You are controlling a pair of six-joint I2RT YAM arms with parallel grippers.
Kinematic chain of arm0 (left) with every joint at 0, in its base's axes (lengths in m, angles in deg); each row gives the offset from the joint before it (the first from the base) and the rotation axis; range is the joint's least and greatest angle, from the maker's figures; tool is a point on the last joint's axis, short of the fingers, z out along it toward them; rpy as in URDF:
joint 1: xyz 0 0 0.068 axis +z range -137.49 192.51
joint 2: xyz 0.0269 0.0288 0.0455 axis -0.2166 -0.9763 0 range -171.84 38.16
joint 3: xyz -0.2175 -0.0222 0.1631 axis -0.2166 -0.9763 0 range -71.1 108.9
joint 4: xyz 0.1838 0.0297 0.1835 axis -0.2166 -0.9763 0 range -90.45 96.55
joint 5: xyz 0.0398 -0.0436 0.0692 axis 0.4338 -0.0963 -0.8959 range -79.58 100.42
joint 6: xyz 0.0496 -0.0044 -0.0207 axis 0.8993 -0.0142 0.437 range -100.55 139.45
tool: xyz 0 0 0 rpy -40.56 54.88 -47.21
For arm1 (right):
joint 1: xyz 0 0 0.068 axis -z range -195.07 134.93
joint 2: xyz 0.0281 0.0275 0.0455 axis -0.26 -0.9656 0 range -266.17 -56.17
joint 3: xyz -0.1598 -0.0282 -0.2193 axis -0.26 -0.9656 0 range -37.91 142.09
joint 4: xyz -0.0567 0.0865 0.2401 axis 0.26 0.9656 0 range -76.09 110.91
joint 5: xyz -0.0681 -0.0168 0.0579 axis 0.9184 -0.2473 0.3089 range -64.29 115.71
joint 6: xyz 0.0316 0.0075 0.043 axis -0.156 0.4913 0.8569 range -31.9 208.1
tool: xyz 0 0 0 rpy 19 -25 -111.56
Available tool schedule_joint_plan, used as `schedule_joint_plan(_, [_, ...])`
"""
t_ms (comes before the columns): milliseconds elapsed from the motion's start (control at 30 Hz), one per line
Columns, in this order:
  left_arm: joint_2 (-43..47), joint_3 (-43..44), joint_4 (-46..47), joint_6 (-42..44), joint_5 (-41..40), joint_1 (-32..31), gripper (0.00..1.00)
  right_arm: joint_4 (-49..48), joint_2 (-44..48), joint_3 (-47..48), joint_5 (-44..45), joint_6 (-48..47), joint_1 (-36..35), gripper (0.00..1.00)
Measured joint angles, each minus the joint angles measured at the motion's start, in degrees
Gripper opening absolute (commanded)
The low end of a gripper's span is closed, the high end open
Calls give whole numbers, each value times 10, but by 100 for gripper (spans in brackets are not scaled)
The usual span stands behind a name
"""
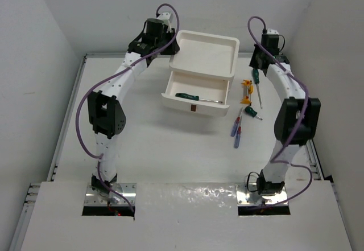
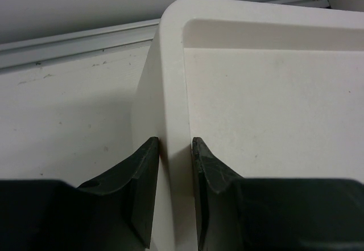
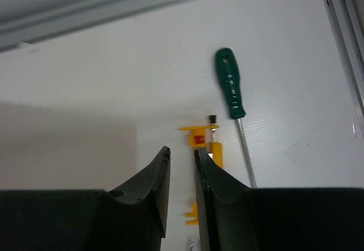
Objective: Sort the tools into containers
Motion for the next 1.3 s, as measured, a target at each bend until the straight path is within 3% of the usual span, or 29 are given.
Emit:
schedule_joint_plan(133, [-4, 9, -7, 6, 3, 2, 15, 22, -133, 62, 42, -11, 26, 32])
schedule_joint_plan(267, [-9, 17, -15, 15, 8, 6, 15, 42, -258, 162, 69, -33, 43, 65])
schedule_joint_plan(333, [-11, 21, -17, 18, 10, 8, 15, 46, -295, 187, 69, -39, 50, 67])
schedule_joint_plan(567, [-16, 25, -14, 26, 20, 15, 15, 32, -356, 230, 27, -39, 69, 49])
schedule_joint_plan(600, [-16, 25, -13, 26, 21, 16, 15, 28, -362, 231, 21, -39, 71, 37])
schedule_joint_plan(667, [-17, 25, -11, 26, 25, 18, 15, 24, -371, 232, 20, -38, 73, 26])
schedule_joint_plan(700, [-18, 25, -9, 26, 26, 19, 15, 20, -373, 233, 19, -41, 74, 12])
schedule_joint_plan(767, [-19, 26, -7, 26, 29, 20, 15, 16, -374, 233, 22, -42, 74, 0])
schedule_joint_plan(900, [-22, 28, -3, 26, 35, 23, 15, -8, -365, 211, 28, -48, 74, 0])
schedule_joint_plan(1033, [-23, 28, -3, 25, 38, 24, 15, -30, -306, 118, 39, -80, 71, 0])
schedule_joint_plan(1300, [-24, 28, 0, 13, 41, 25, 8, -115, -63, -88, 69, -156, 44, 0])
